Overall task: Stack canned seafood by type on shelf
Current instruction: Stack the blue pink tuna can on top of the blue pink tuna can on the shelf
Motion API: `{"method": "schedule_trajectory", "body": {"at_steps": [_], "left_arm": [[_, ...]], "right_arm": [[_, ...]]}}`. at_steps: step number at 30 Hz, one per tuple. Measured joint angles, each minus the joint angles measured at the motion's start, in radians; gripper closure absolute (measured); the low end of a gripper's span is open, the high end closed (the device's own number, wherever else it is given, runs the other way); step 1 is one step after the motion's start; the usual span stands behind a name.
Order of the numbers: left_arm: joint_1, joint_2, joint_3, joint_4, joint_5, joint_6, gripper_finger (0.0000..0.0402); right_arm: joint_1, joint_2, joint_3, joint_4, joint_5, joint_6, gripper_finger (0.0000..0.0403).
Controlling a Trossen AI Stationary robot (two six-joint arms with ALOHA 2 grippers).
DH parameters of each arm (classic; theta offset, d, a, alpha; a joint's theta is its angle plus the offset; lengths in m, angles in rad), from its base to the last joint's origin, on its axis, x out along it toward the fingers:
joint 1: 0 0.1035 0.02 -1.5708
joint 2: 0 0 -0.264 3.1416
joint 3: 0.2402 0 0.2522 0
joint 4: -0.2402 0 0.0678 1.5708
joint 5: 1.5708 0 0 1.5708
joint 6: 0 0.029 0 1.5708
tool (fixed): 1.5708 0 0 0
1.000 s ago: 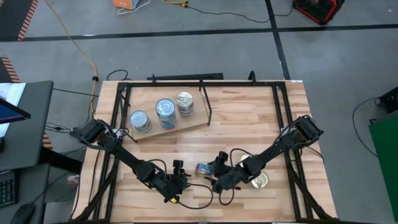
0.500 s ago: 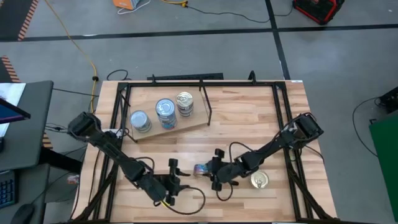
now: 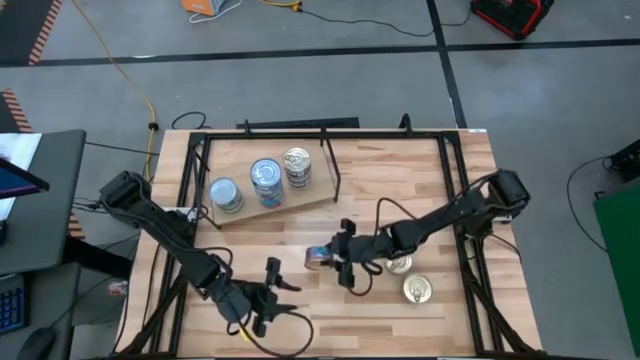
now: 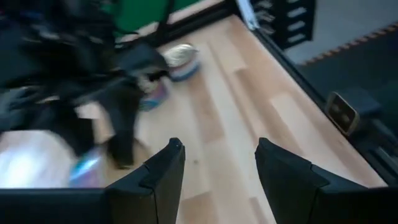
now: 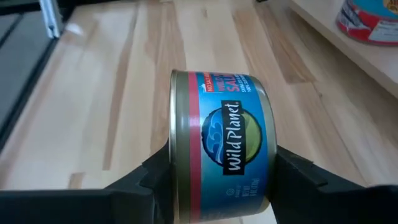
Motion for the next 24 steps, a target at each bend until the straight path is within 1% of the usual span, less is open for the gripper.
{"method": "schedule_trajectory", "body": {"at_steps": [4,5,8,10,12,14,16,20,24], "left_arm": [[0.016,0.032,-0.002,0.024,0.115,0.016,0.0212],[0.018,0.035,-0.011,0.055,0.139,0.027,0.0212],[0.028,0.043,-0.069,0.227,0.200,0.071,0.0212],[0.037,0.043,-0.123,0.314,0.221,0.081,0.0212],[0.049,0.036,-0.171,0.359,0.217,0.070,0.0212],[0.052,0.011,-0.202,0.358,0.188,0.053,0.0212],[0.051,-0.025,-0.221,0.363,0.170,0.045,0.0212],[0.047,-0.127,-0.258,0.333,0.133,0.050,0.0212],[0.049,-0.241,-0.332,0.330,0.062,0.066,0.0212]], "right_arm": [[-0.042,-0.048,-0.001,-0.005,-0.059,-0.017,0.0191],[-0.054,-0.061,-0.001,-0.001,-0.069,-0.017,0.0191],[-0.089,-0.091,0.000,-0.019,-0.099,-0.017,0.0191],[-0.108,-0.112,0.000,-0.042,-0.109,-0.017,0.0191],[-0.126,-0.138,0.000,-0.063,-0.111,-0.016,0.0191],[-0.146,-0.167,0.000,-0.081,-0.114,-0.016,0.0191],[-0.176,-0.194,0.000,-0.110,-0.144,-0.015,0.0191],[-0.258,-0.233,0.009,-0.122,-0.209,0.024,0.0191],[-0.344,-0.232,0.073,-0.209,-0.270,0.037,0.0188]]}}
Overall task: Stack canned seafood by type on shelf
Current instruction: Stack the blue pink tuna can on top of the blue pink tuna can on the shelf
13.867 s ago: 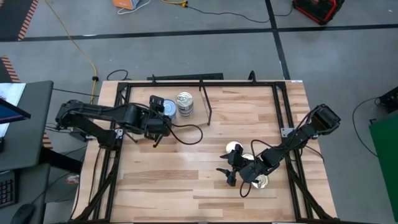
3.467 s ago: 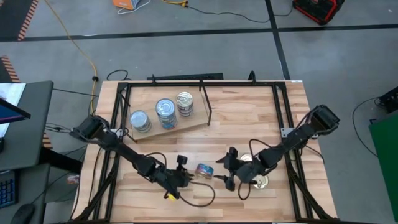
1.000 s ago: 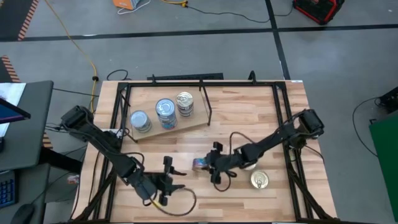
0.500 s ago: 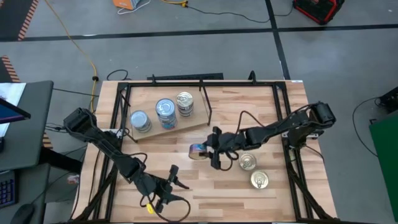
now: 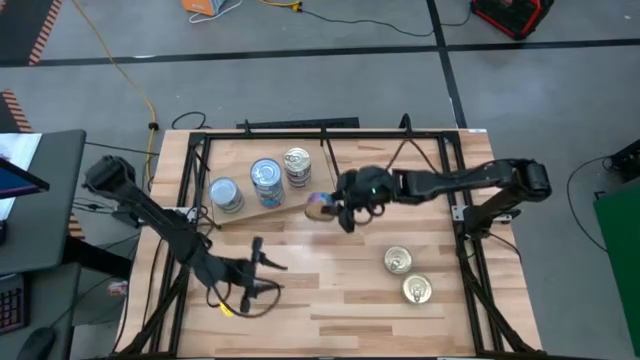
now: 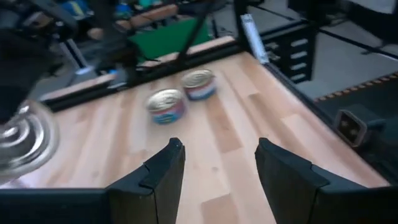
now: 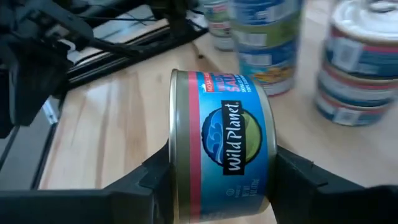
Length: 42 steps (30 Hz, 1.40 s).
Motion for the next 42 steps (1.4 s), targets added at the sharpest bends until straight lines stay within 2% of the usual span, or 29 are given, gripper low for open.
{"method": "schedule_trajectory", "body": {"at_steps": [6,10,14,19,24,30,37,42], "left_arm": [[0.000,-0.196,-0.065,-0.003,-0.113,-0.003,0.0212],[0.002,-0.304,-0.066,0.037,-0.139,0.017,0.0212],[0.014,-0.384,-0.066,0.129,-0.161,0.123,0.0212],[0.019,-0.462,-0.065,0.242,-0.152,0.286,0.0212],[0.018,-0.517,-0.065,0.232,-0.126,0.281,0.0212],[0.017,-0.529,-0.065,0.234,-0.112,0.277,0.0212],[0.017,-0.531,-0.065,0.235,-0.145,0.341,0.0212],[0.017,-0.548,-0.065,0.240,-0.206,0.401,0.0212]], "right_arm": [[-0.131,0.015,0.140,-0.082,-0.097,-0.016,0.0187],[-0.215,0.043,0.222,-0.106,-0.157,-0.016,0.0186],[-0.278,0.125,0.319,-0.120,-0.225,-0.015,0.0185],[-0.329,0.291,0.497,-0.177,-0.361,0.003,0.0185],[-0.376,0.430,0.709,-0.342,-0.439,-0.005,0.0185],[-0.424,0.539,0.875,-0.516,-0.442,-0.016,0.0184],[-0.462,0.559,0.898,-0.550,-0.497,-0.016,0.0184],[-0.463,0.557,0.898,-0.555,-0.577,-0.017,0.0184]]}}
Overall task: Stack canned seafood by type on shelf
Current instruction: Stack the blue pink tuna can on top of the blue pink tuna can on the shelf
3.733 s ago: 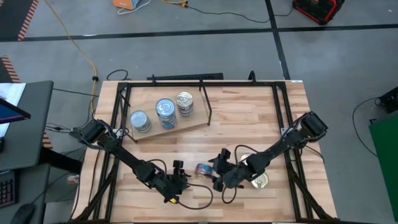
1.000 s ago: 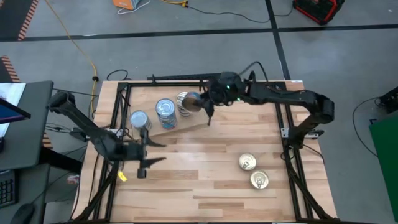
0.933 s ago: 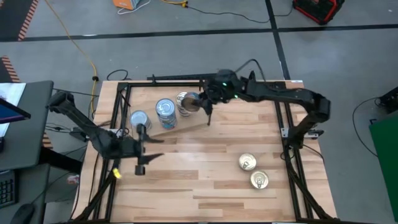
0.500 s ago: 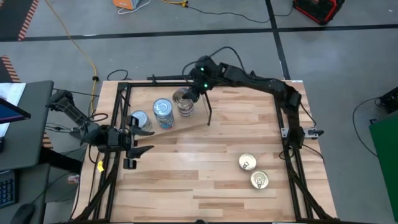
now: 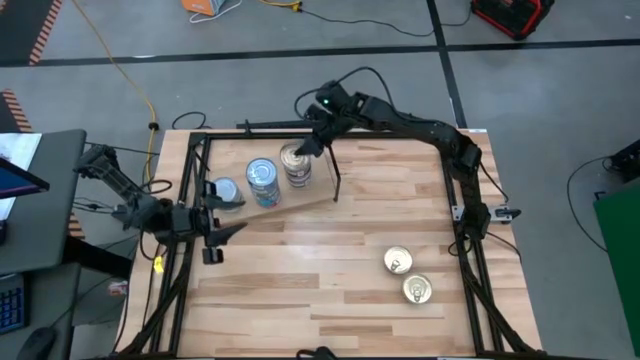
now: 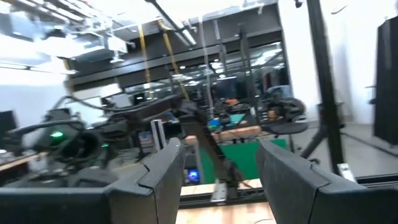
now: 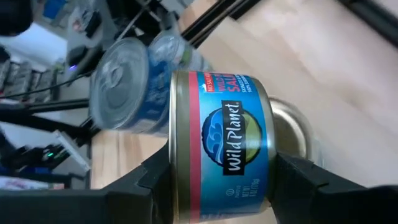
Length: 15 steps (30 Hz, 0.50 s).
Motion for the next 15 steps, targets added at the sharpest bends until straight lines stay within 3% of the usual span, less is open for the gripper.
{"method": "schedule_trajectory", "body": {"at_steps": [5,15], "left_arm": [[0.000,-0.018,0.000,-0.003,-0.057,0.058,0.0212],[0.000,-0.017,0.000,-0.006,-0.045,0.070,0.0212]], "right_arm": [[-0.010,0.000,0.000,-0.042,-0.047,-0.034,0.0184],[-0.040,-0.001,0.000,-0.044,-0.089,-0.063,0.0184]]}}
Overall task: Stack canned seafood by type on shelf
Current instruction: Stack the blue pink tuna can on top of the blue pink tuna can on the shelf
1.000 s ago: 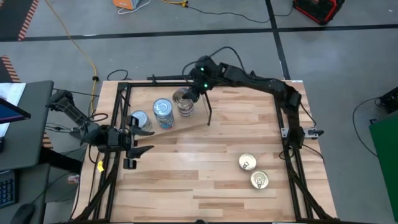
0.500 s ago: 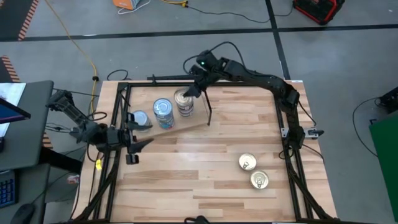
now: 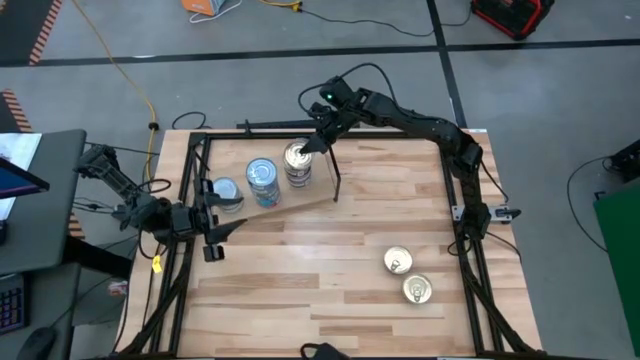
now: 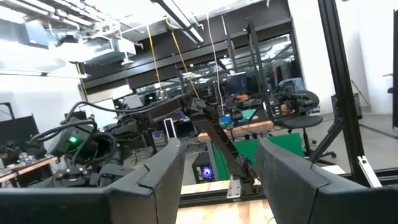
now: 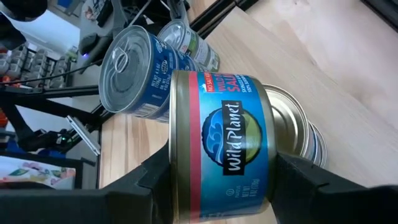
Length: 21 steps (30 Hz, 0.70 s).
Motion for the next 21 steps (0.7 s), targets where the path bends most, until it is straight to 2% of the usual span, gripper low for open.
{"method": "schedule_trajectory", "body": {"at_steps": [21], "left_arm": [[0.000,0.000,0.000,0.003,0.002,-0.019,0.0212]], "right_arm": [[0.013,0.002,0.000,0.050,0.004,0.045,0.0184]]}}
